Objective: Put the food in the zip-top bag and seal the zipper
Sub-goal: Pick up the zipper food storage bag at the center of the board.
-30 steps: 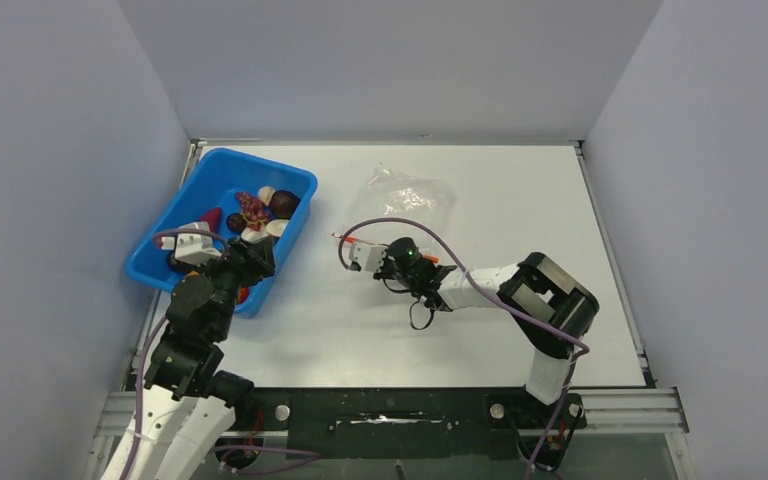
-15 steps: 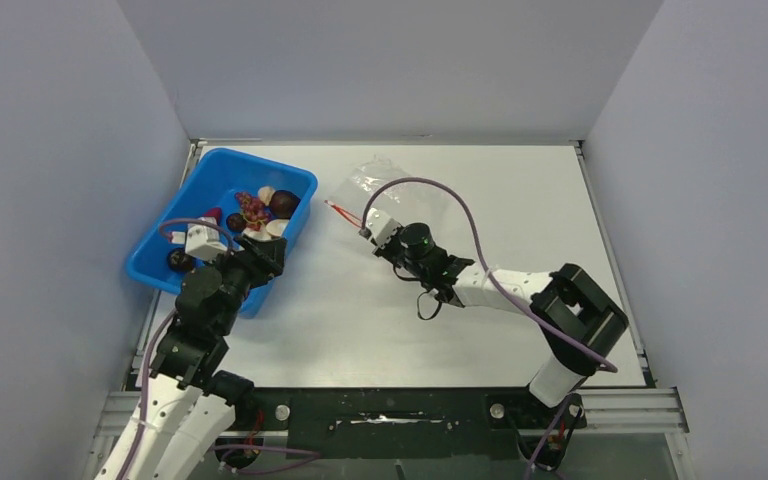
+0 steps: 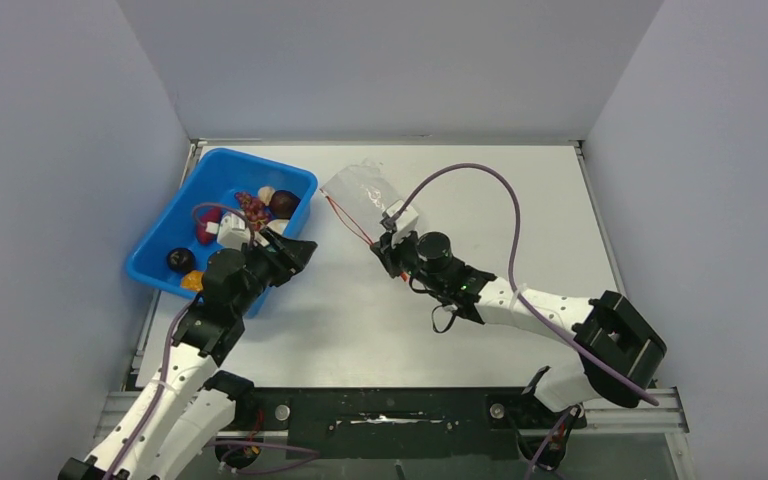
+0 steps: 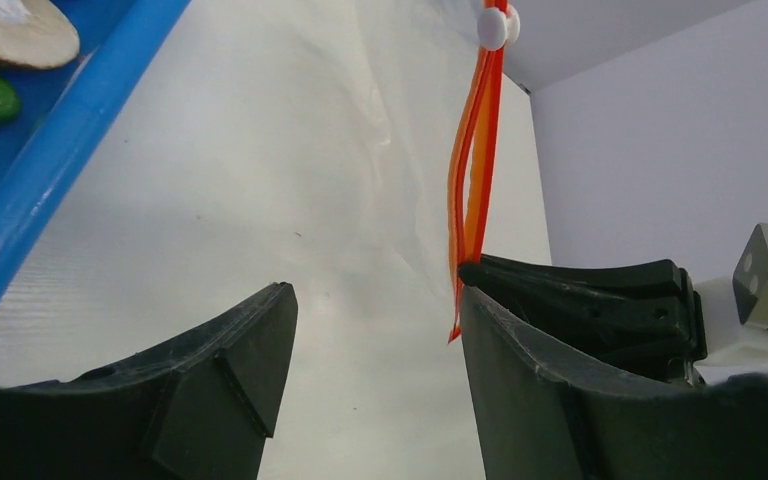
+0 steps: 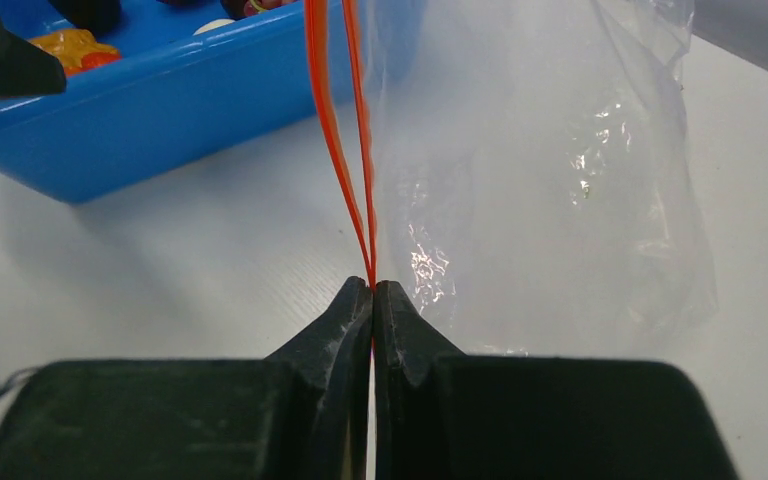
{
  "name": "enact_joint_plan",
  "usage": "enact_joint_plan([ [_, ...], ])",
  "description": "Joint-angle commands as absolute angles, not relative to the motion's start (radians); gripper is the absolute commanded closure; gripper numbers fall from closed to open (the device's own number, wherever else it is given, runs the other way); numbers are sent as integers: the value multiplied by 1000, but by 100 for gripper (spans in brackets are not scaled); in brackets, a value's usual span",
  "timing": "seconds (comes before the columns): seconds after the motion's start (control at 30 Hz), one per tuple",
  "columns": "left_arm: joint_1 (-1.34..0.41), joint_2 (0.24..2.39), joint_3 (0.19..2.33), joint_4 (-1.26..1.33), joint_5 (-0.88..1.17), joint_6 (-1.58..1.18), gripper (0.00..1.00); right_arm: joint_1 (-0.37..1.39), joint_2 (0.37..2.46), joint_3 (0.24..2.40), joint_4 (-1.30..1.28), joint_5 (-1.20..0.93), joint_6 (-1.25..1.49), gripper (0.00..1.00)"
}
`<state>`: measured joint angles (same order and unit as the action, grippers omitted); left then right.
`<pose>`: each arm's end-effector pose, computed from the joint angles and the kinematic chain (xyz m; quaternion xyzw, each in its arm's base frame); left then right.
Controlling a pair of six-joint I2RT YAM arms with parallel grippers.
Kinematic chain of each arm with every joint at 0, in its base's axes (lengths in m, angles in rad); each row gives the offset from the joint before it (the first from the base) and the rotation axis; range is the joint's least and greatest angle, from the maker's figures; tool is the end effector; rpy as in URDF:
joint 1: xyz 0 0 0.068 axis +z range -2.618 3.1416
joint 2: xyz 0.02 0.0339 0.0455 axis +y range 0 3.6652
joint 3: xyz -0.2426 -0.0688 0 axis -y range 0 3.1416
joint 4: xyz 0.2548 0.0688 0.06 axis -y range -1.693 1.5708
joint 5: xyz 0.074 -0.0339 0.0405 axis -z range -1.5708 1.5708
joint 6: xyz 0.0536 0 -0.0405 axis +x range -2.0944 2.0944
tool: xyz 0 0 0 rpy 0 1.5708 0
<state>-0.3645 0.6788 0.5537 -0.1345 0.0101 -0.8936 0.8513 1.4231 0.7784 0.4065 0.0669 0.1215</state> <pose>0.2005 -0.0771 0.2608 -0.2043 0.7659 -0.3619 0.4906 0.2320 0.2593 0.2182 -0.2611 0.7413 0.2655 0.5584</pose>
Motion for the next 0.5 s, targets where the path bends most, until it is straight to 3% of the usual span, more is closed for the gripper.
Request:
enact_joint_plan([
  [0.0,-360,714,516,54,127,-961,40,855,1393,765,501,76,247,100],
  [0.27,-361,805,483,293,211,-1061,39,877,1361,739,554,15,304,100],
  [0.37,-361,846,456,391,217,-1083,47,882,1351,734,558,8,304,100],
  [0.47,-360,893,429,474,229,-1116,48,886,1345,728,558,9,298,100],
])
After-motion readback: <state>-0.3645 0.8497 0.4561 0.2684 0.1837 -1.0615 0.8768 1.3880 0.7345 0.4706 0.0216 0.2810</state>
